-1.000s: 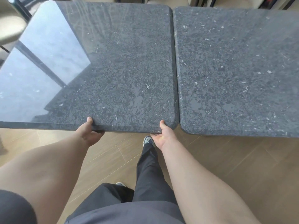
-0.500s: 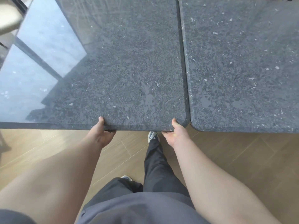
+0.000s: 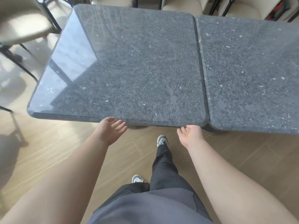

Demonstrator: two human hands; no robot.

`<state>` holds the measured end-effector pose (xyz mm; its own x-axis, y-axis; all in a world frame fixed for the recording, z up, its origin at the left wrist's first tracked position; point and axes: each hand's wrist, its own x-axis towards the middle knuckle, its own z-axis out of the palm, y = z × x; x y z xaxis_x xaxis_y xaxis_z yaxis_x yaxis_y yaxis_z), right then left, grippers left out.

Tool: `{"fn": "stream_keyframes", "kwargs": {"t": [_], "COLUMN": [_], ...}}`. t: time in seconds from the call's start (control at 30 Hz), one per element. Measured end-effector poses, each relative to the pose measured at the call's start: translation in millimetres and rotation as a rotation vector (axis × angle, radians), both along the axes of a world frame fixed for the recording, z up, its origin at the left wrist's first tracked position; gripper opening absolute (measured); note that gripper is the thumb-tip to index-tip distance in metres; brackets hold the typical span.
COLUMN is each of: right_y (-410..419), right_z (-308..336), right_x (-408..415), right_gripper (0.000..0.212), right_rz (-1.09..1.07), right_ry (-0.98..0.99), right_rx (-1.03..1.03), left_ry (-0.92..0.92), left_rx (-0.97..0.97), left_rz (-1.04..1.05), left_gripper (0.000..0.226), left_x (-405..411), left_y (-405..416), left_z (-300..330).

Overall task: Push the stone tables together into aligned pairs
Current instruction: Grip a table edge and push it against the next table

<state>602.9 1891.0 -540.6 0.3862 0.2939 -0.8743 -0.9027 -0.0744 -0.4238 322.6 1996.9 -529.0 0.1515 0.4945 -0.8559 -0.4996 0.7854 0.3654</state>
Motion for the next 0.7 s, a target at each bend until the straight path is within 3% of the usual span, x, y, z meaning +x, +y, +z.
{"fn": "stream_keyframes", "kwargs": {"t": [0.13,0.27,0.47,0.7], "right_y": [-1,-4,4,20], "right_z": [18,22,2,-11], "right_x": [-18,-25,-5,-17], "right_gripper": [0.054,0.04,0.032,0.031], "right_rz": [0.078,0.118,-0.118,-0.315], "right_ry": [-0.024,-0.069,-0.064,-0.108], "right_rx": [0.025,-0.021,-0.028,-0.115], "left_ry": [0.071,0.057,0.129,0.19], "left_rx": [0.048,0.079,0.155,0.288], "left_rz": [-0.14,-0.339,-0.626,-0.959], "left_gripper": [0.041,0.031,0.014,0.013], "left_x": [-30,-25,12,50], "left_y": [5,23,85,134], "left_z": [17,34,31,34]}}
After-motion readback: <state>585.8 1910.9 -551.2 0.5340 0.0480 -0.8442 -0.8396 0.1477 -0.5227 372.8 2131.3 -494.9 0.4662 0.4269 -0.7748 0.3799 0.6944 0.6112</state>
